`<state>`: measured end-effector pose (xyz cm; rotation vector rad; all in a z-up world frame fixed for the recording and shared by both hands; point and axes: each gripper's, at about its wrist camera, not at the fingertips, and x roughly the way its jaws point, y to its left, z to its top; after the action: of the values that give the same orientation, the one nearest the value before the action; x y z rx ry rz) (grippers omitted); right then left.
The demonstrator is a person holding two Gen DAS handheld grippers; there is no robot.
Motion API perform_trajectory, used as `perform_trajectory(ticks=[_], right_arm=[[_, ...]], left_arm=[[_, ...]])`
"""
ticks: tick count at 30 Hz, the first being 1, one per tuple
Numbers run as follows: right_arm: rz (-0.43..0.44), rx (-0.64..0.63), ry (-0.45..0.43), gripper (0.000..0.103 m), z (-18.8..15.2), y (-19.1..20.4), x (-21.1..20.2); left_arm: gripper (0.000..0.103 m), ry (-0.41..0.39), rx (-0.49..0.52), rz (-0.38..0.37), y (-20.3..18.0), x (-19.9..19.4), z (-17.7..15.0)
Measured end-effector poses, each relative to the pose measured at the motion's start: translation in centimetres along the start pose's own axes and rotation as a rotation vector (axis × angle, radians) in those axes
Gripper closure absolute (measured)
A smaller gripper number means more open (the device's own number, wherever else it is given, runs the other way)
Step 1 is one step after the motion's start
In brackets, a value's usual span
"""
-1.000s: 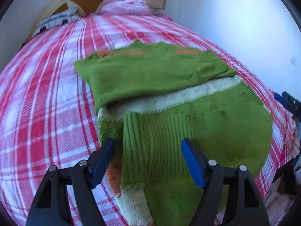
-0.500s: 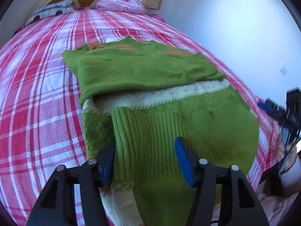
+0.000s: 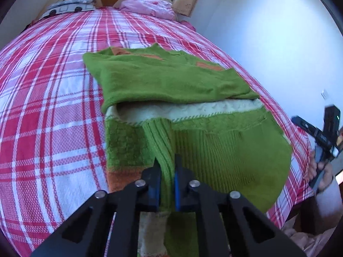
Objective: Fold small clothes
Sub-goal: 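Grasp the folded ribbed edge with both grippers, then lift the held edge with both grippers and fold it over toward the collar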
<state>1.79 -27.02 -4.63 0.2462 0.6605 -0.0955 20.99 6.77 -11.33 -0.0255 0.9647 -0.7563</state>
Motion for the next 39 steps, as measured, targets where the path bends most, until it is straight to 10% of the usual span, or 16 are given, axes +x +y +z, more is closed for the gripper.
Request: perform_trajectory(ticks=[13, 19, 37, 39], right_arm=[[-0.074, -0.238, 0.147, 0.040, -1.3, 2.8, 8.2], [-0.091, -0.253, 0.134, 0.082, -1.7, 3.1, 7.5], [-0.108, -0.258, 0.142, 0.083, -1.7, 3.3, 7.6], [-0.125, -0.273, 0.128, 0.087, -1.7, 3.6, 7.4]], left_arm=[[0.084, 0.049, 0.036, 0.117, -1.3, 1.6, 1.0], [0.078, 0.050, 0.079, 0.200, -2.7, 2.1, 1.1], [0.069, 0.071, 0.141, 0.373, -4.8, 3.4, 1.5], [0.080, 0.053, 0.126, 0.357, -4.8, 3.1, 1.2]])
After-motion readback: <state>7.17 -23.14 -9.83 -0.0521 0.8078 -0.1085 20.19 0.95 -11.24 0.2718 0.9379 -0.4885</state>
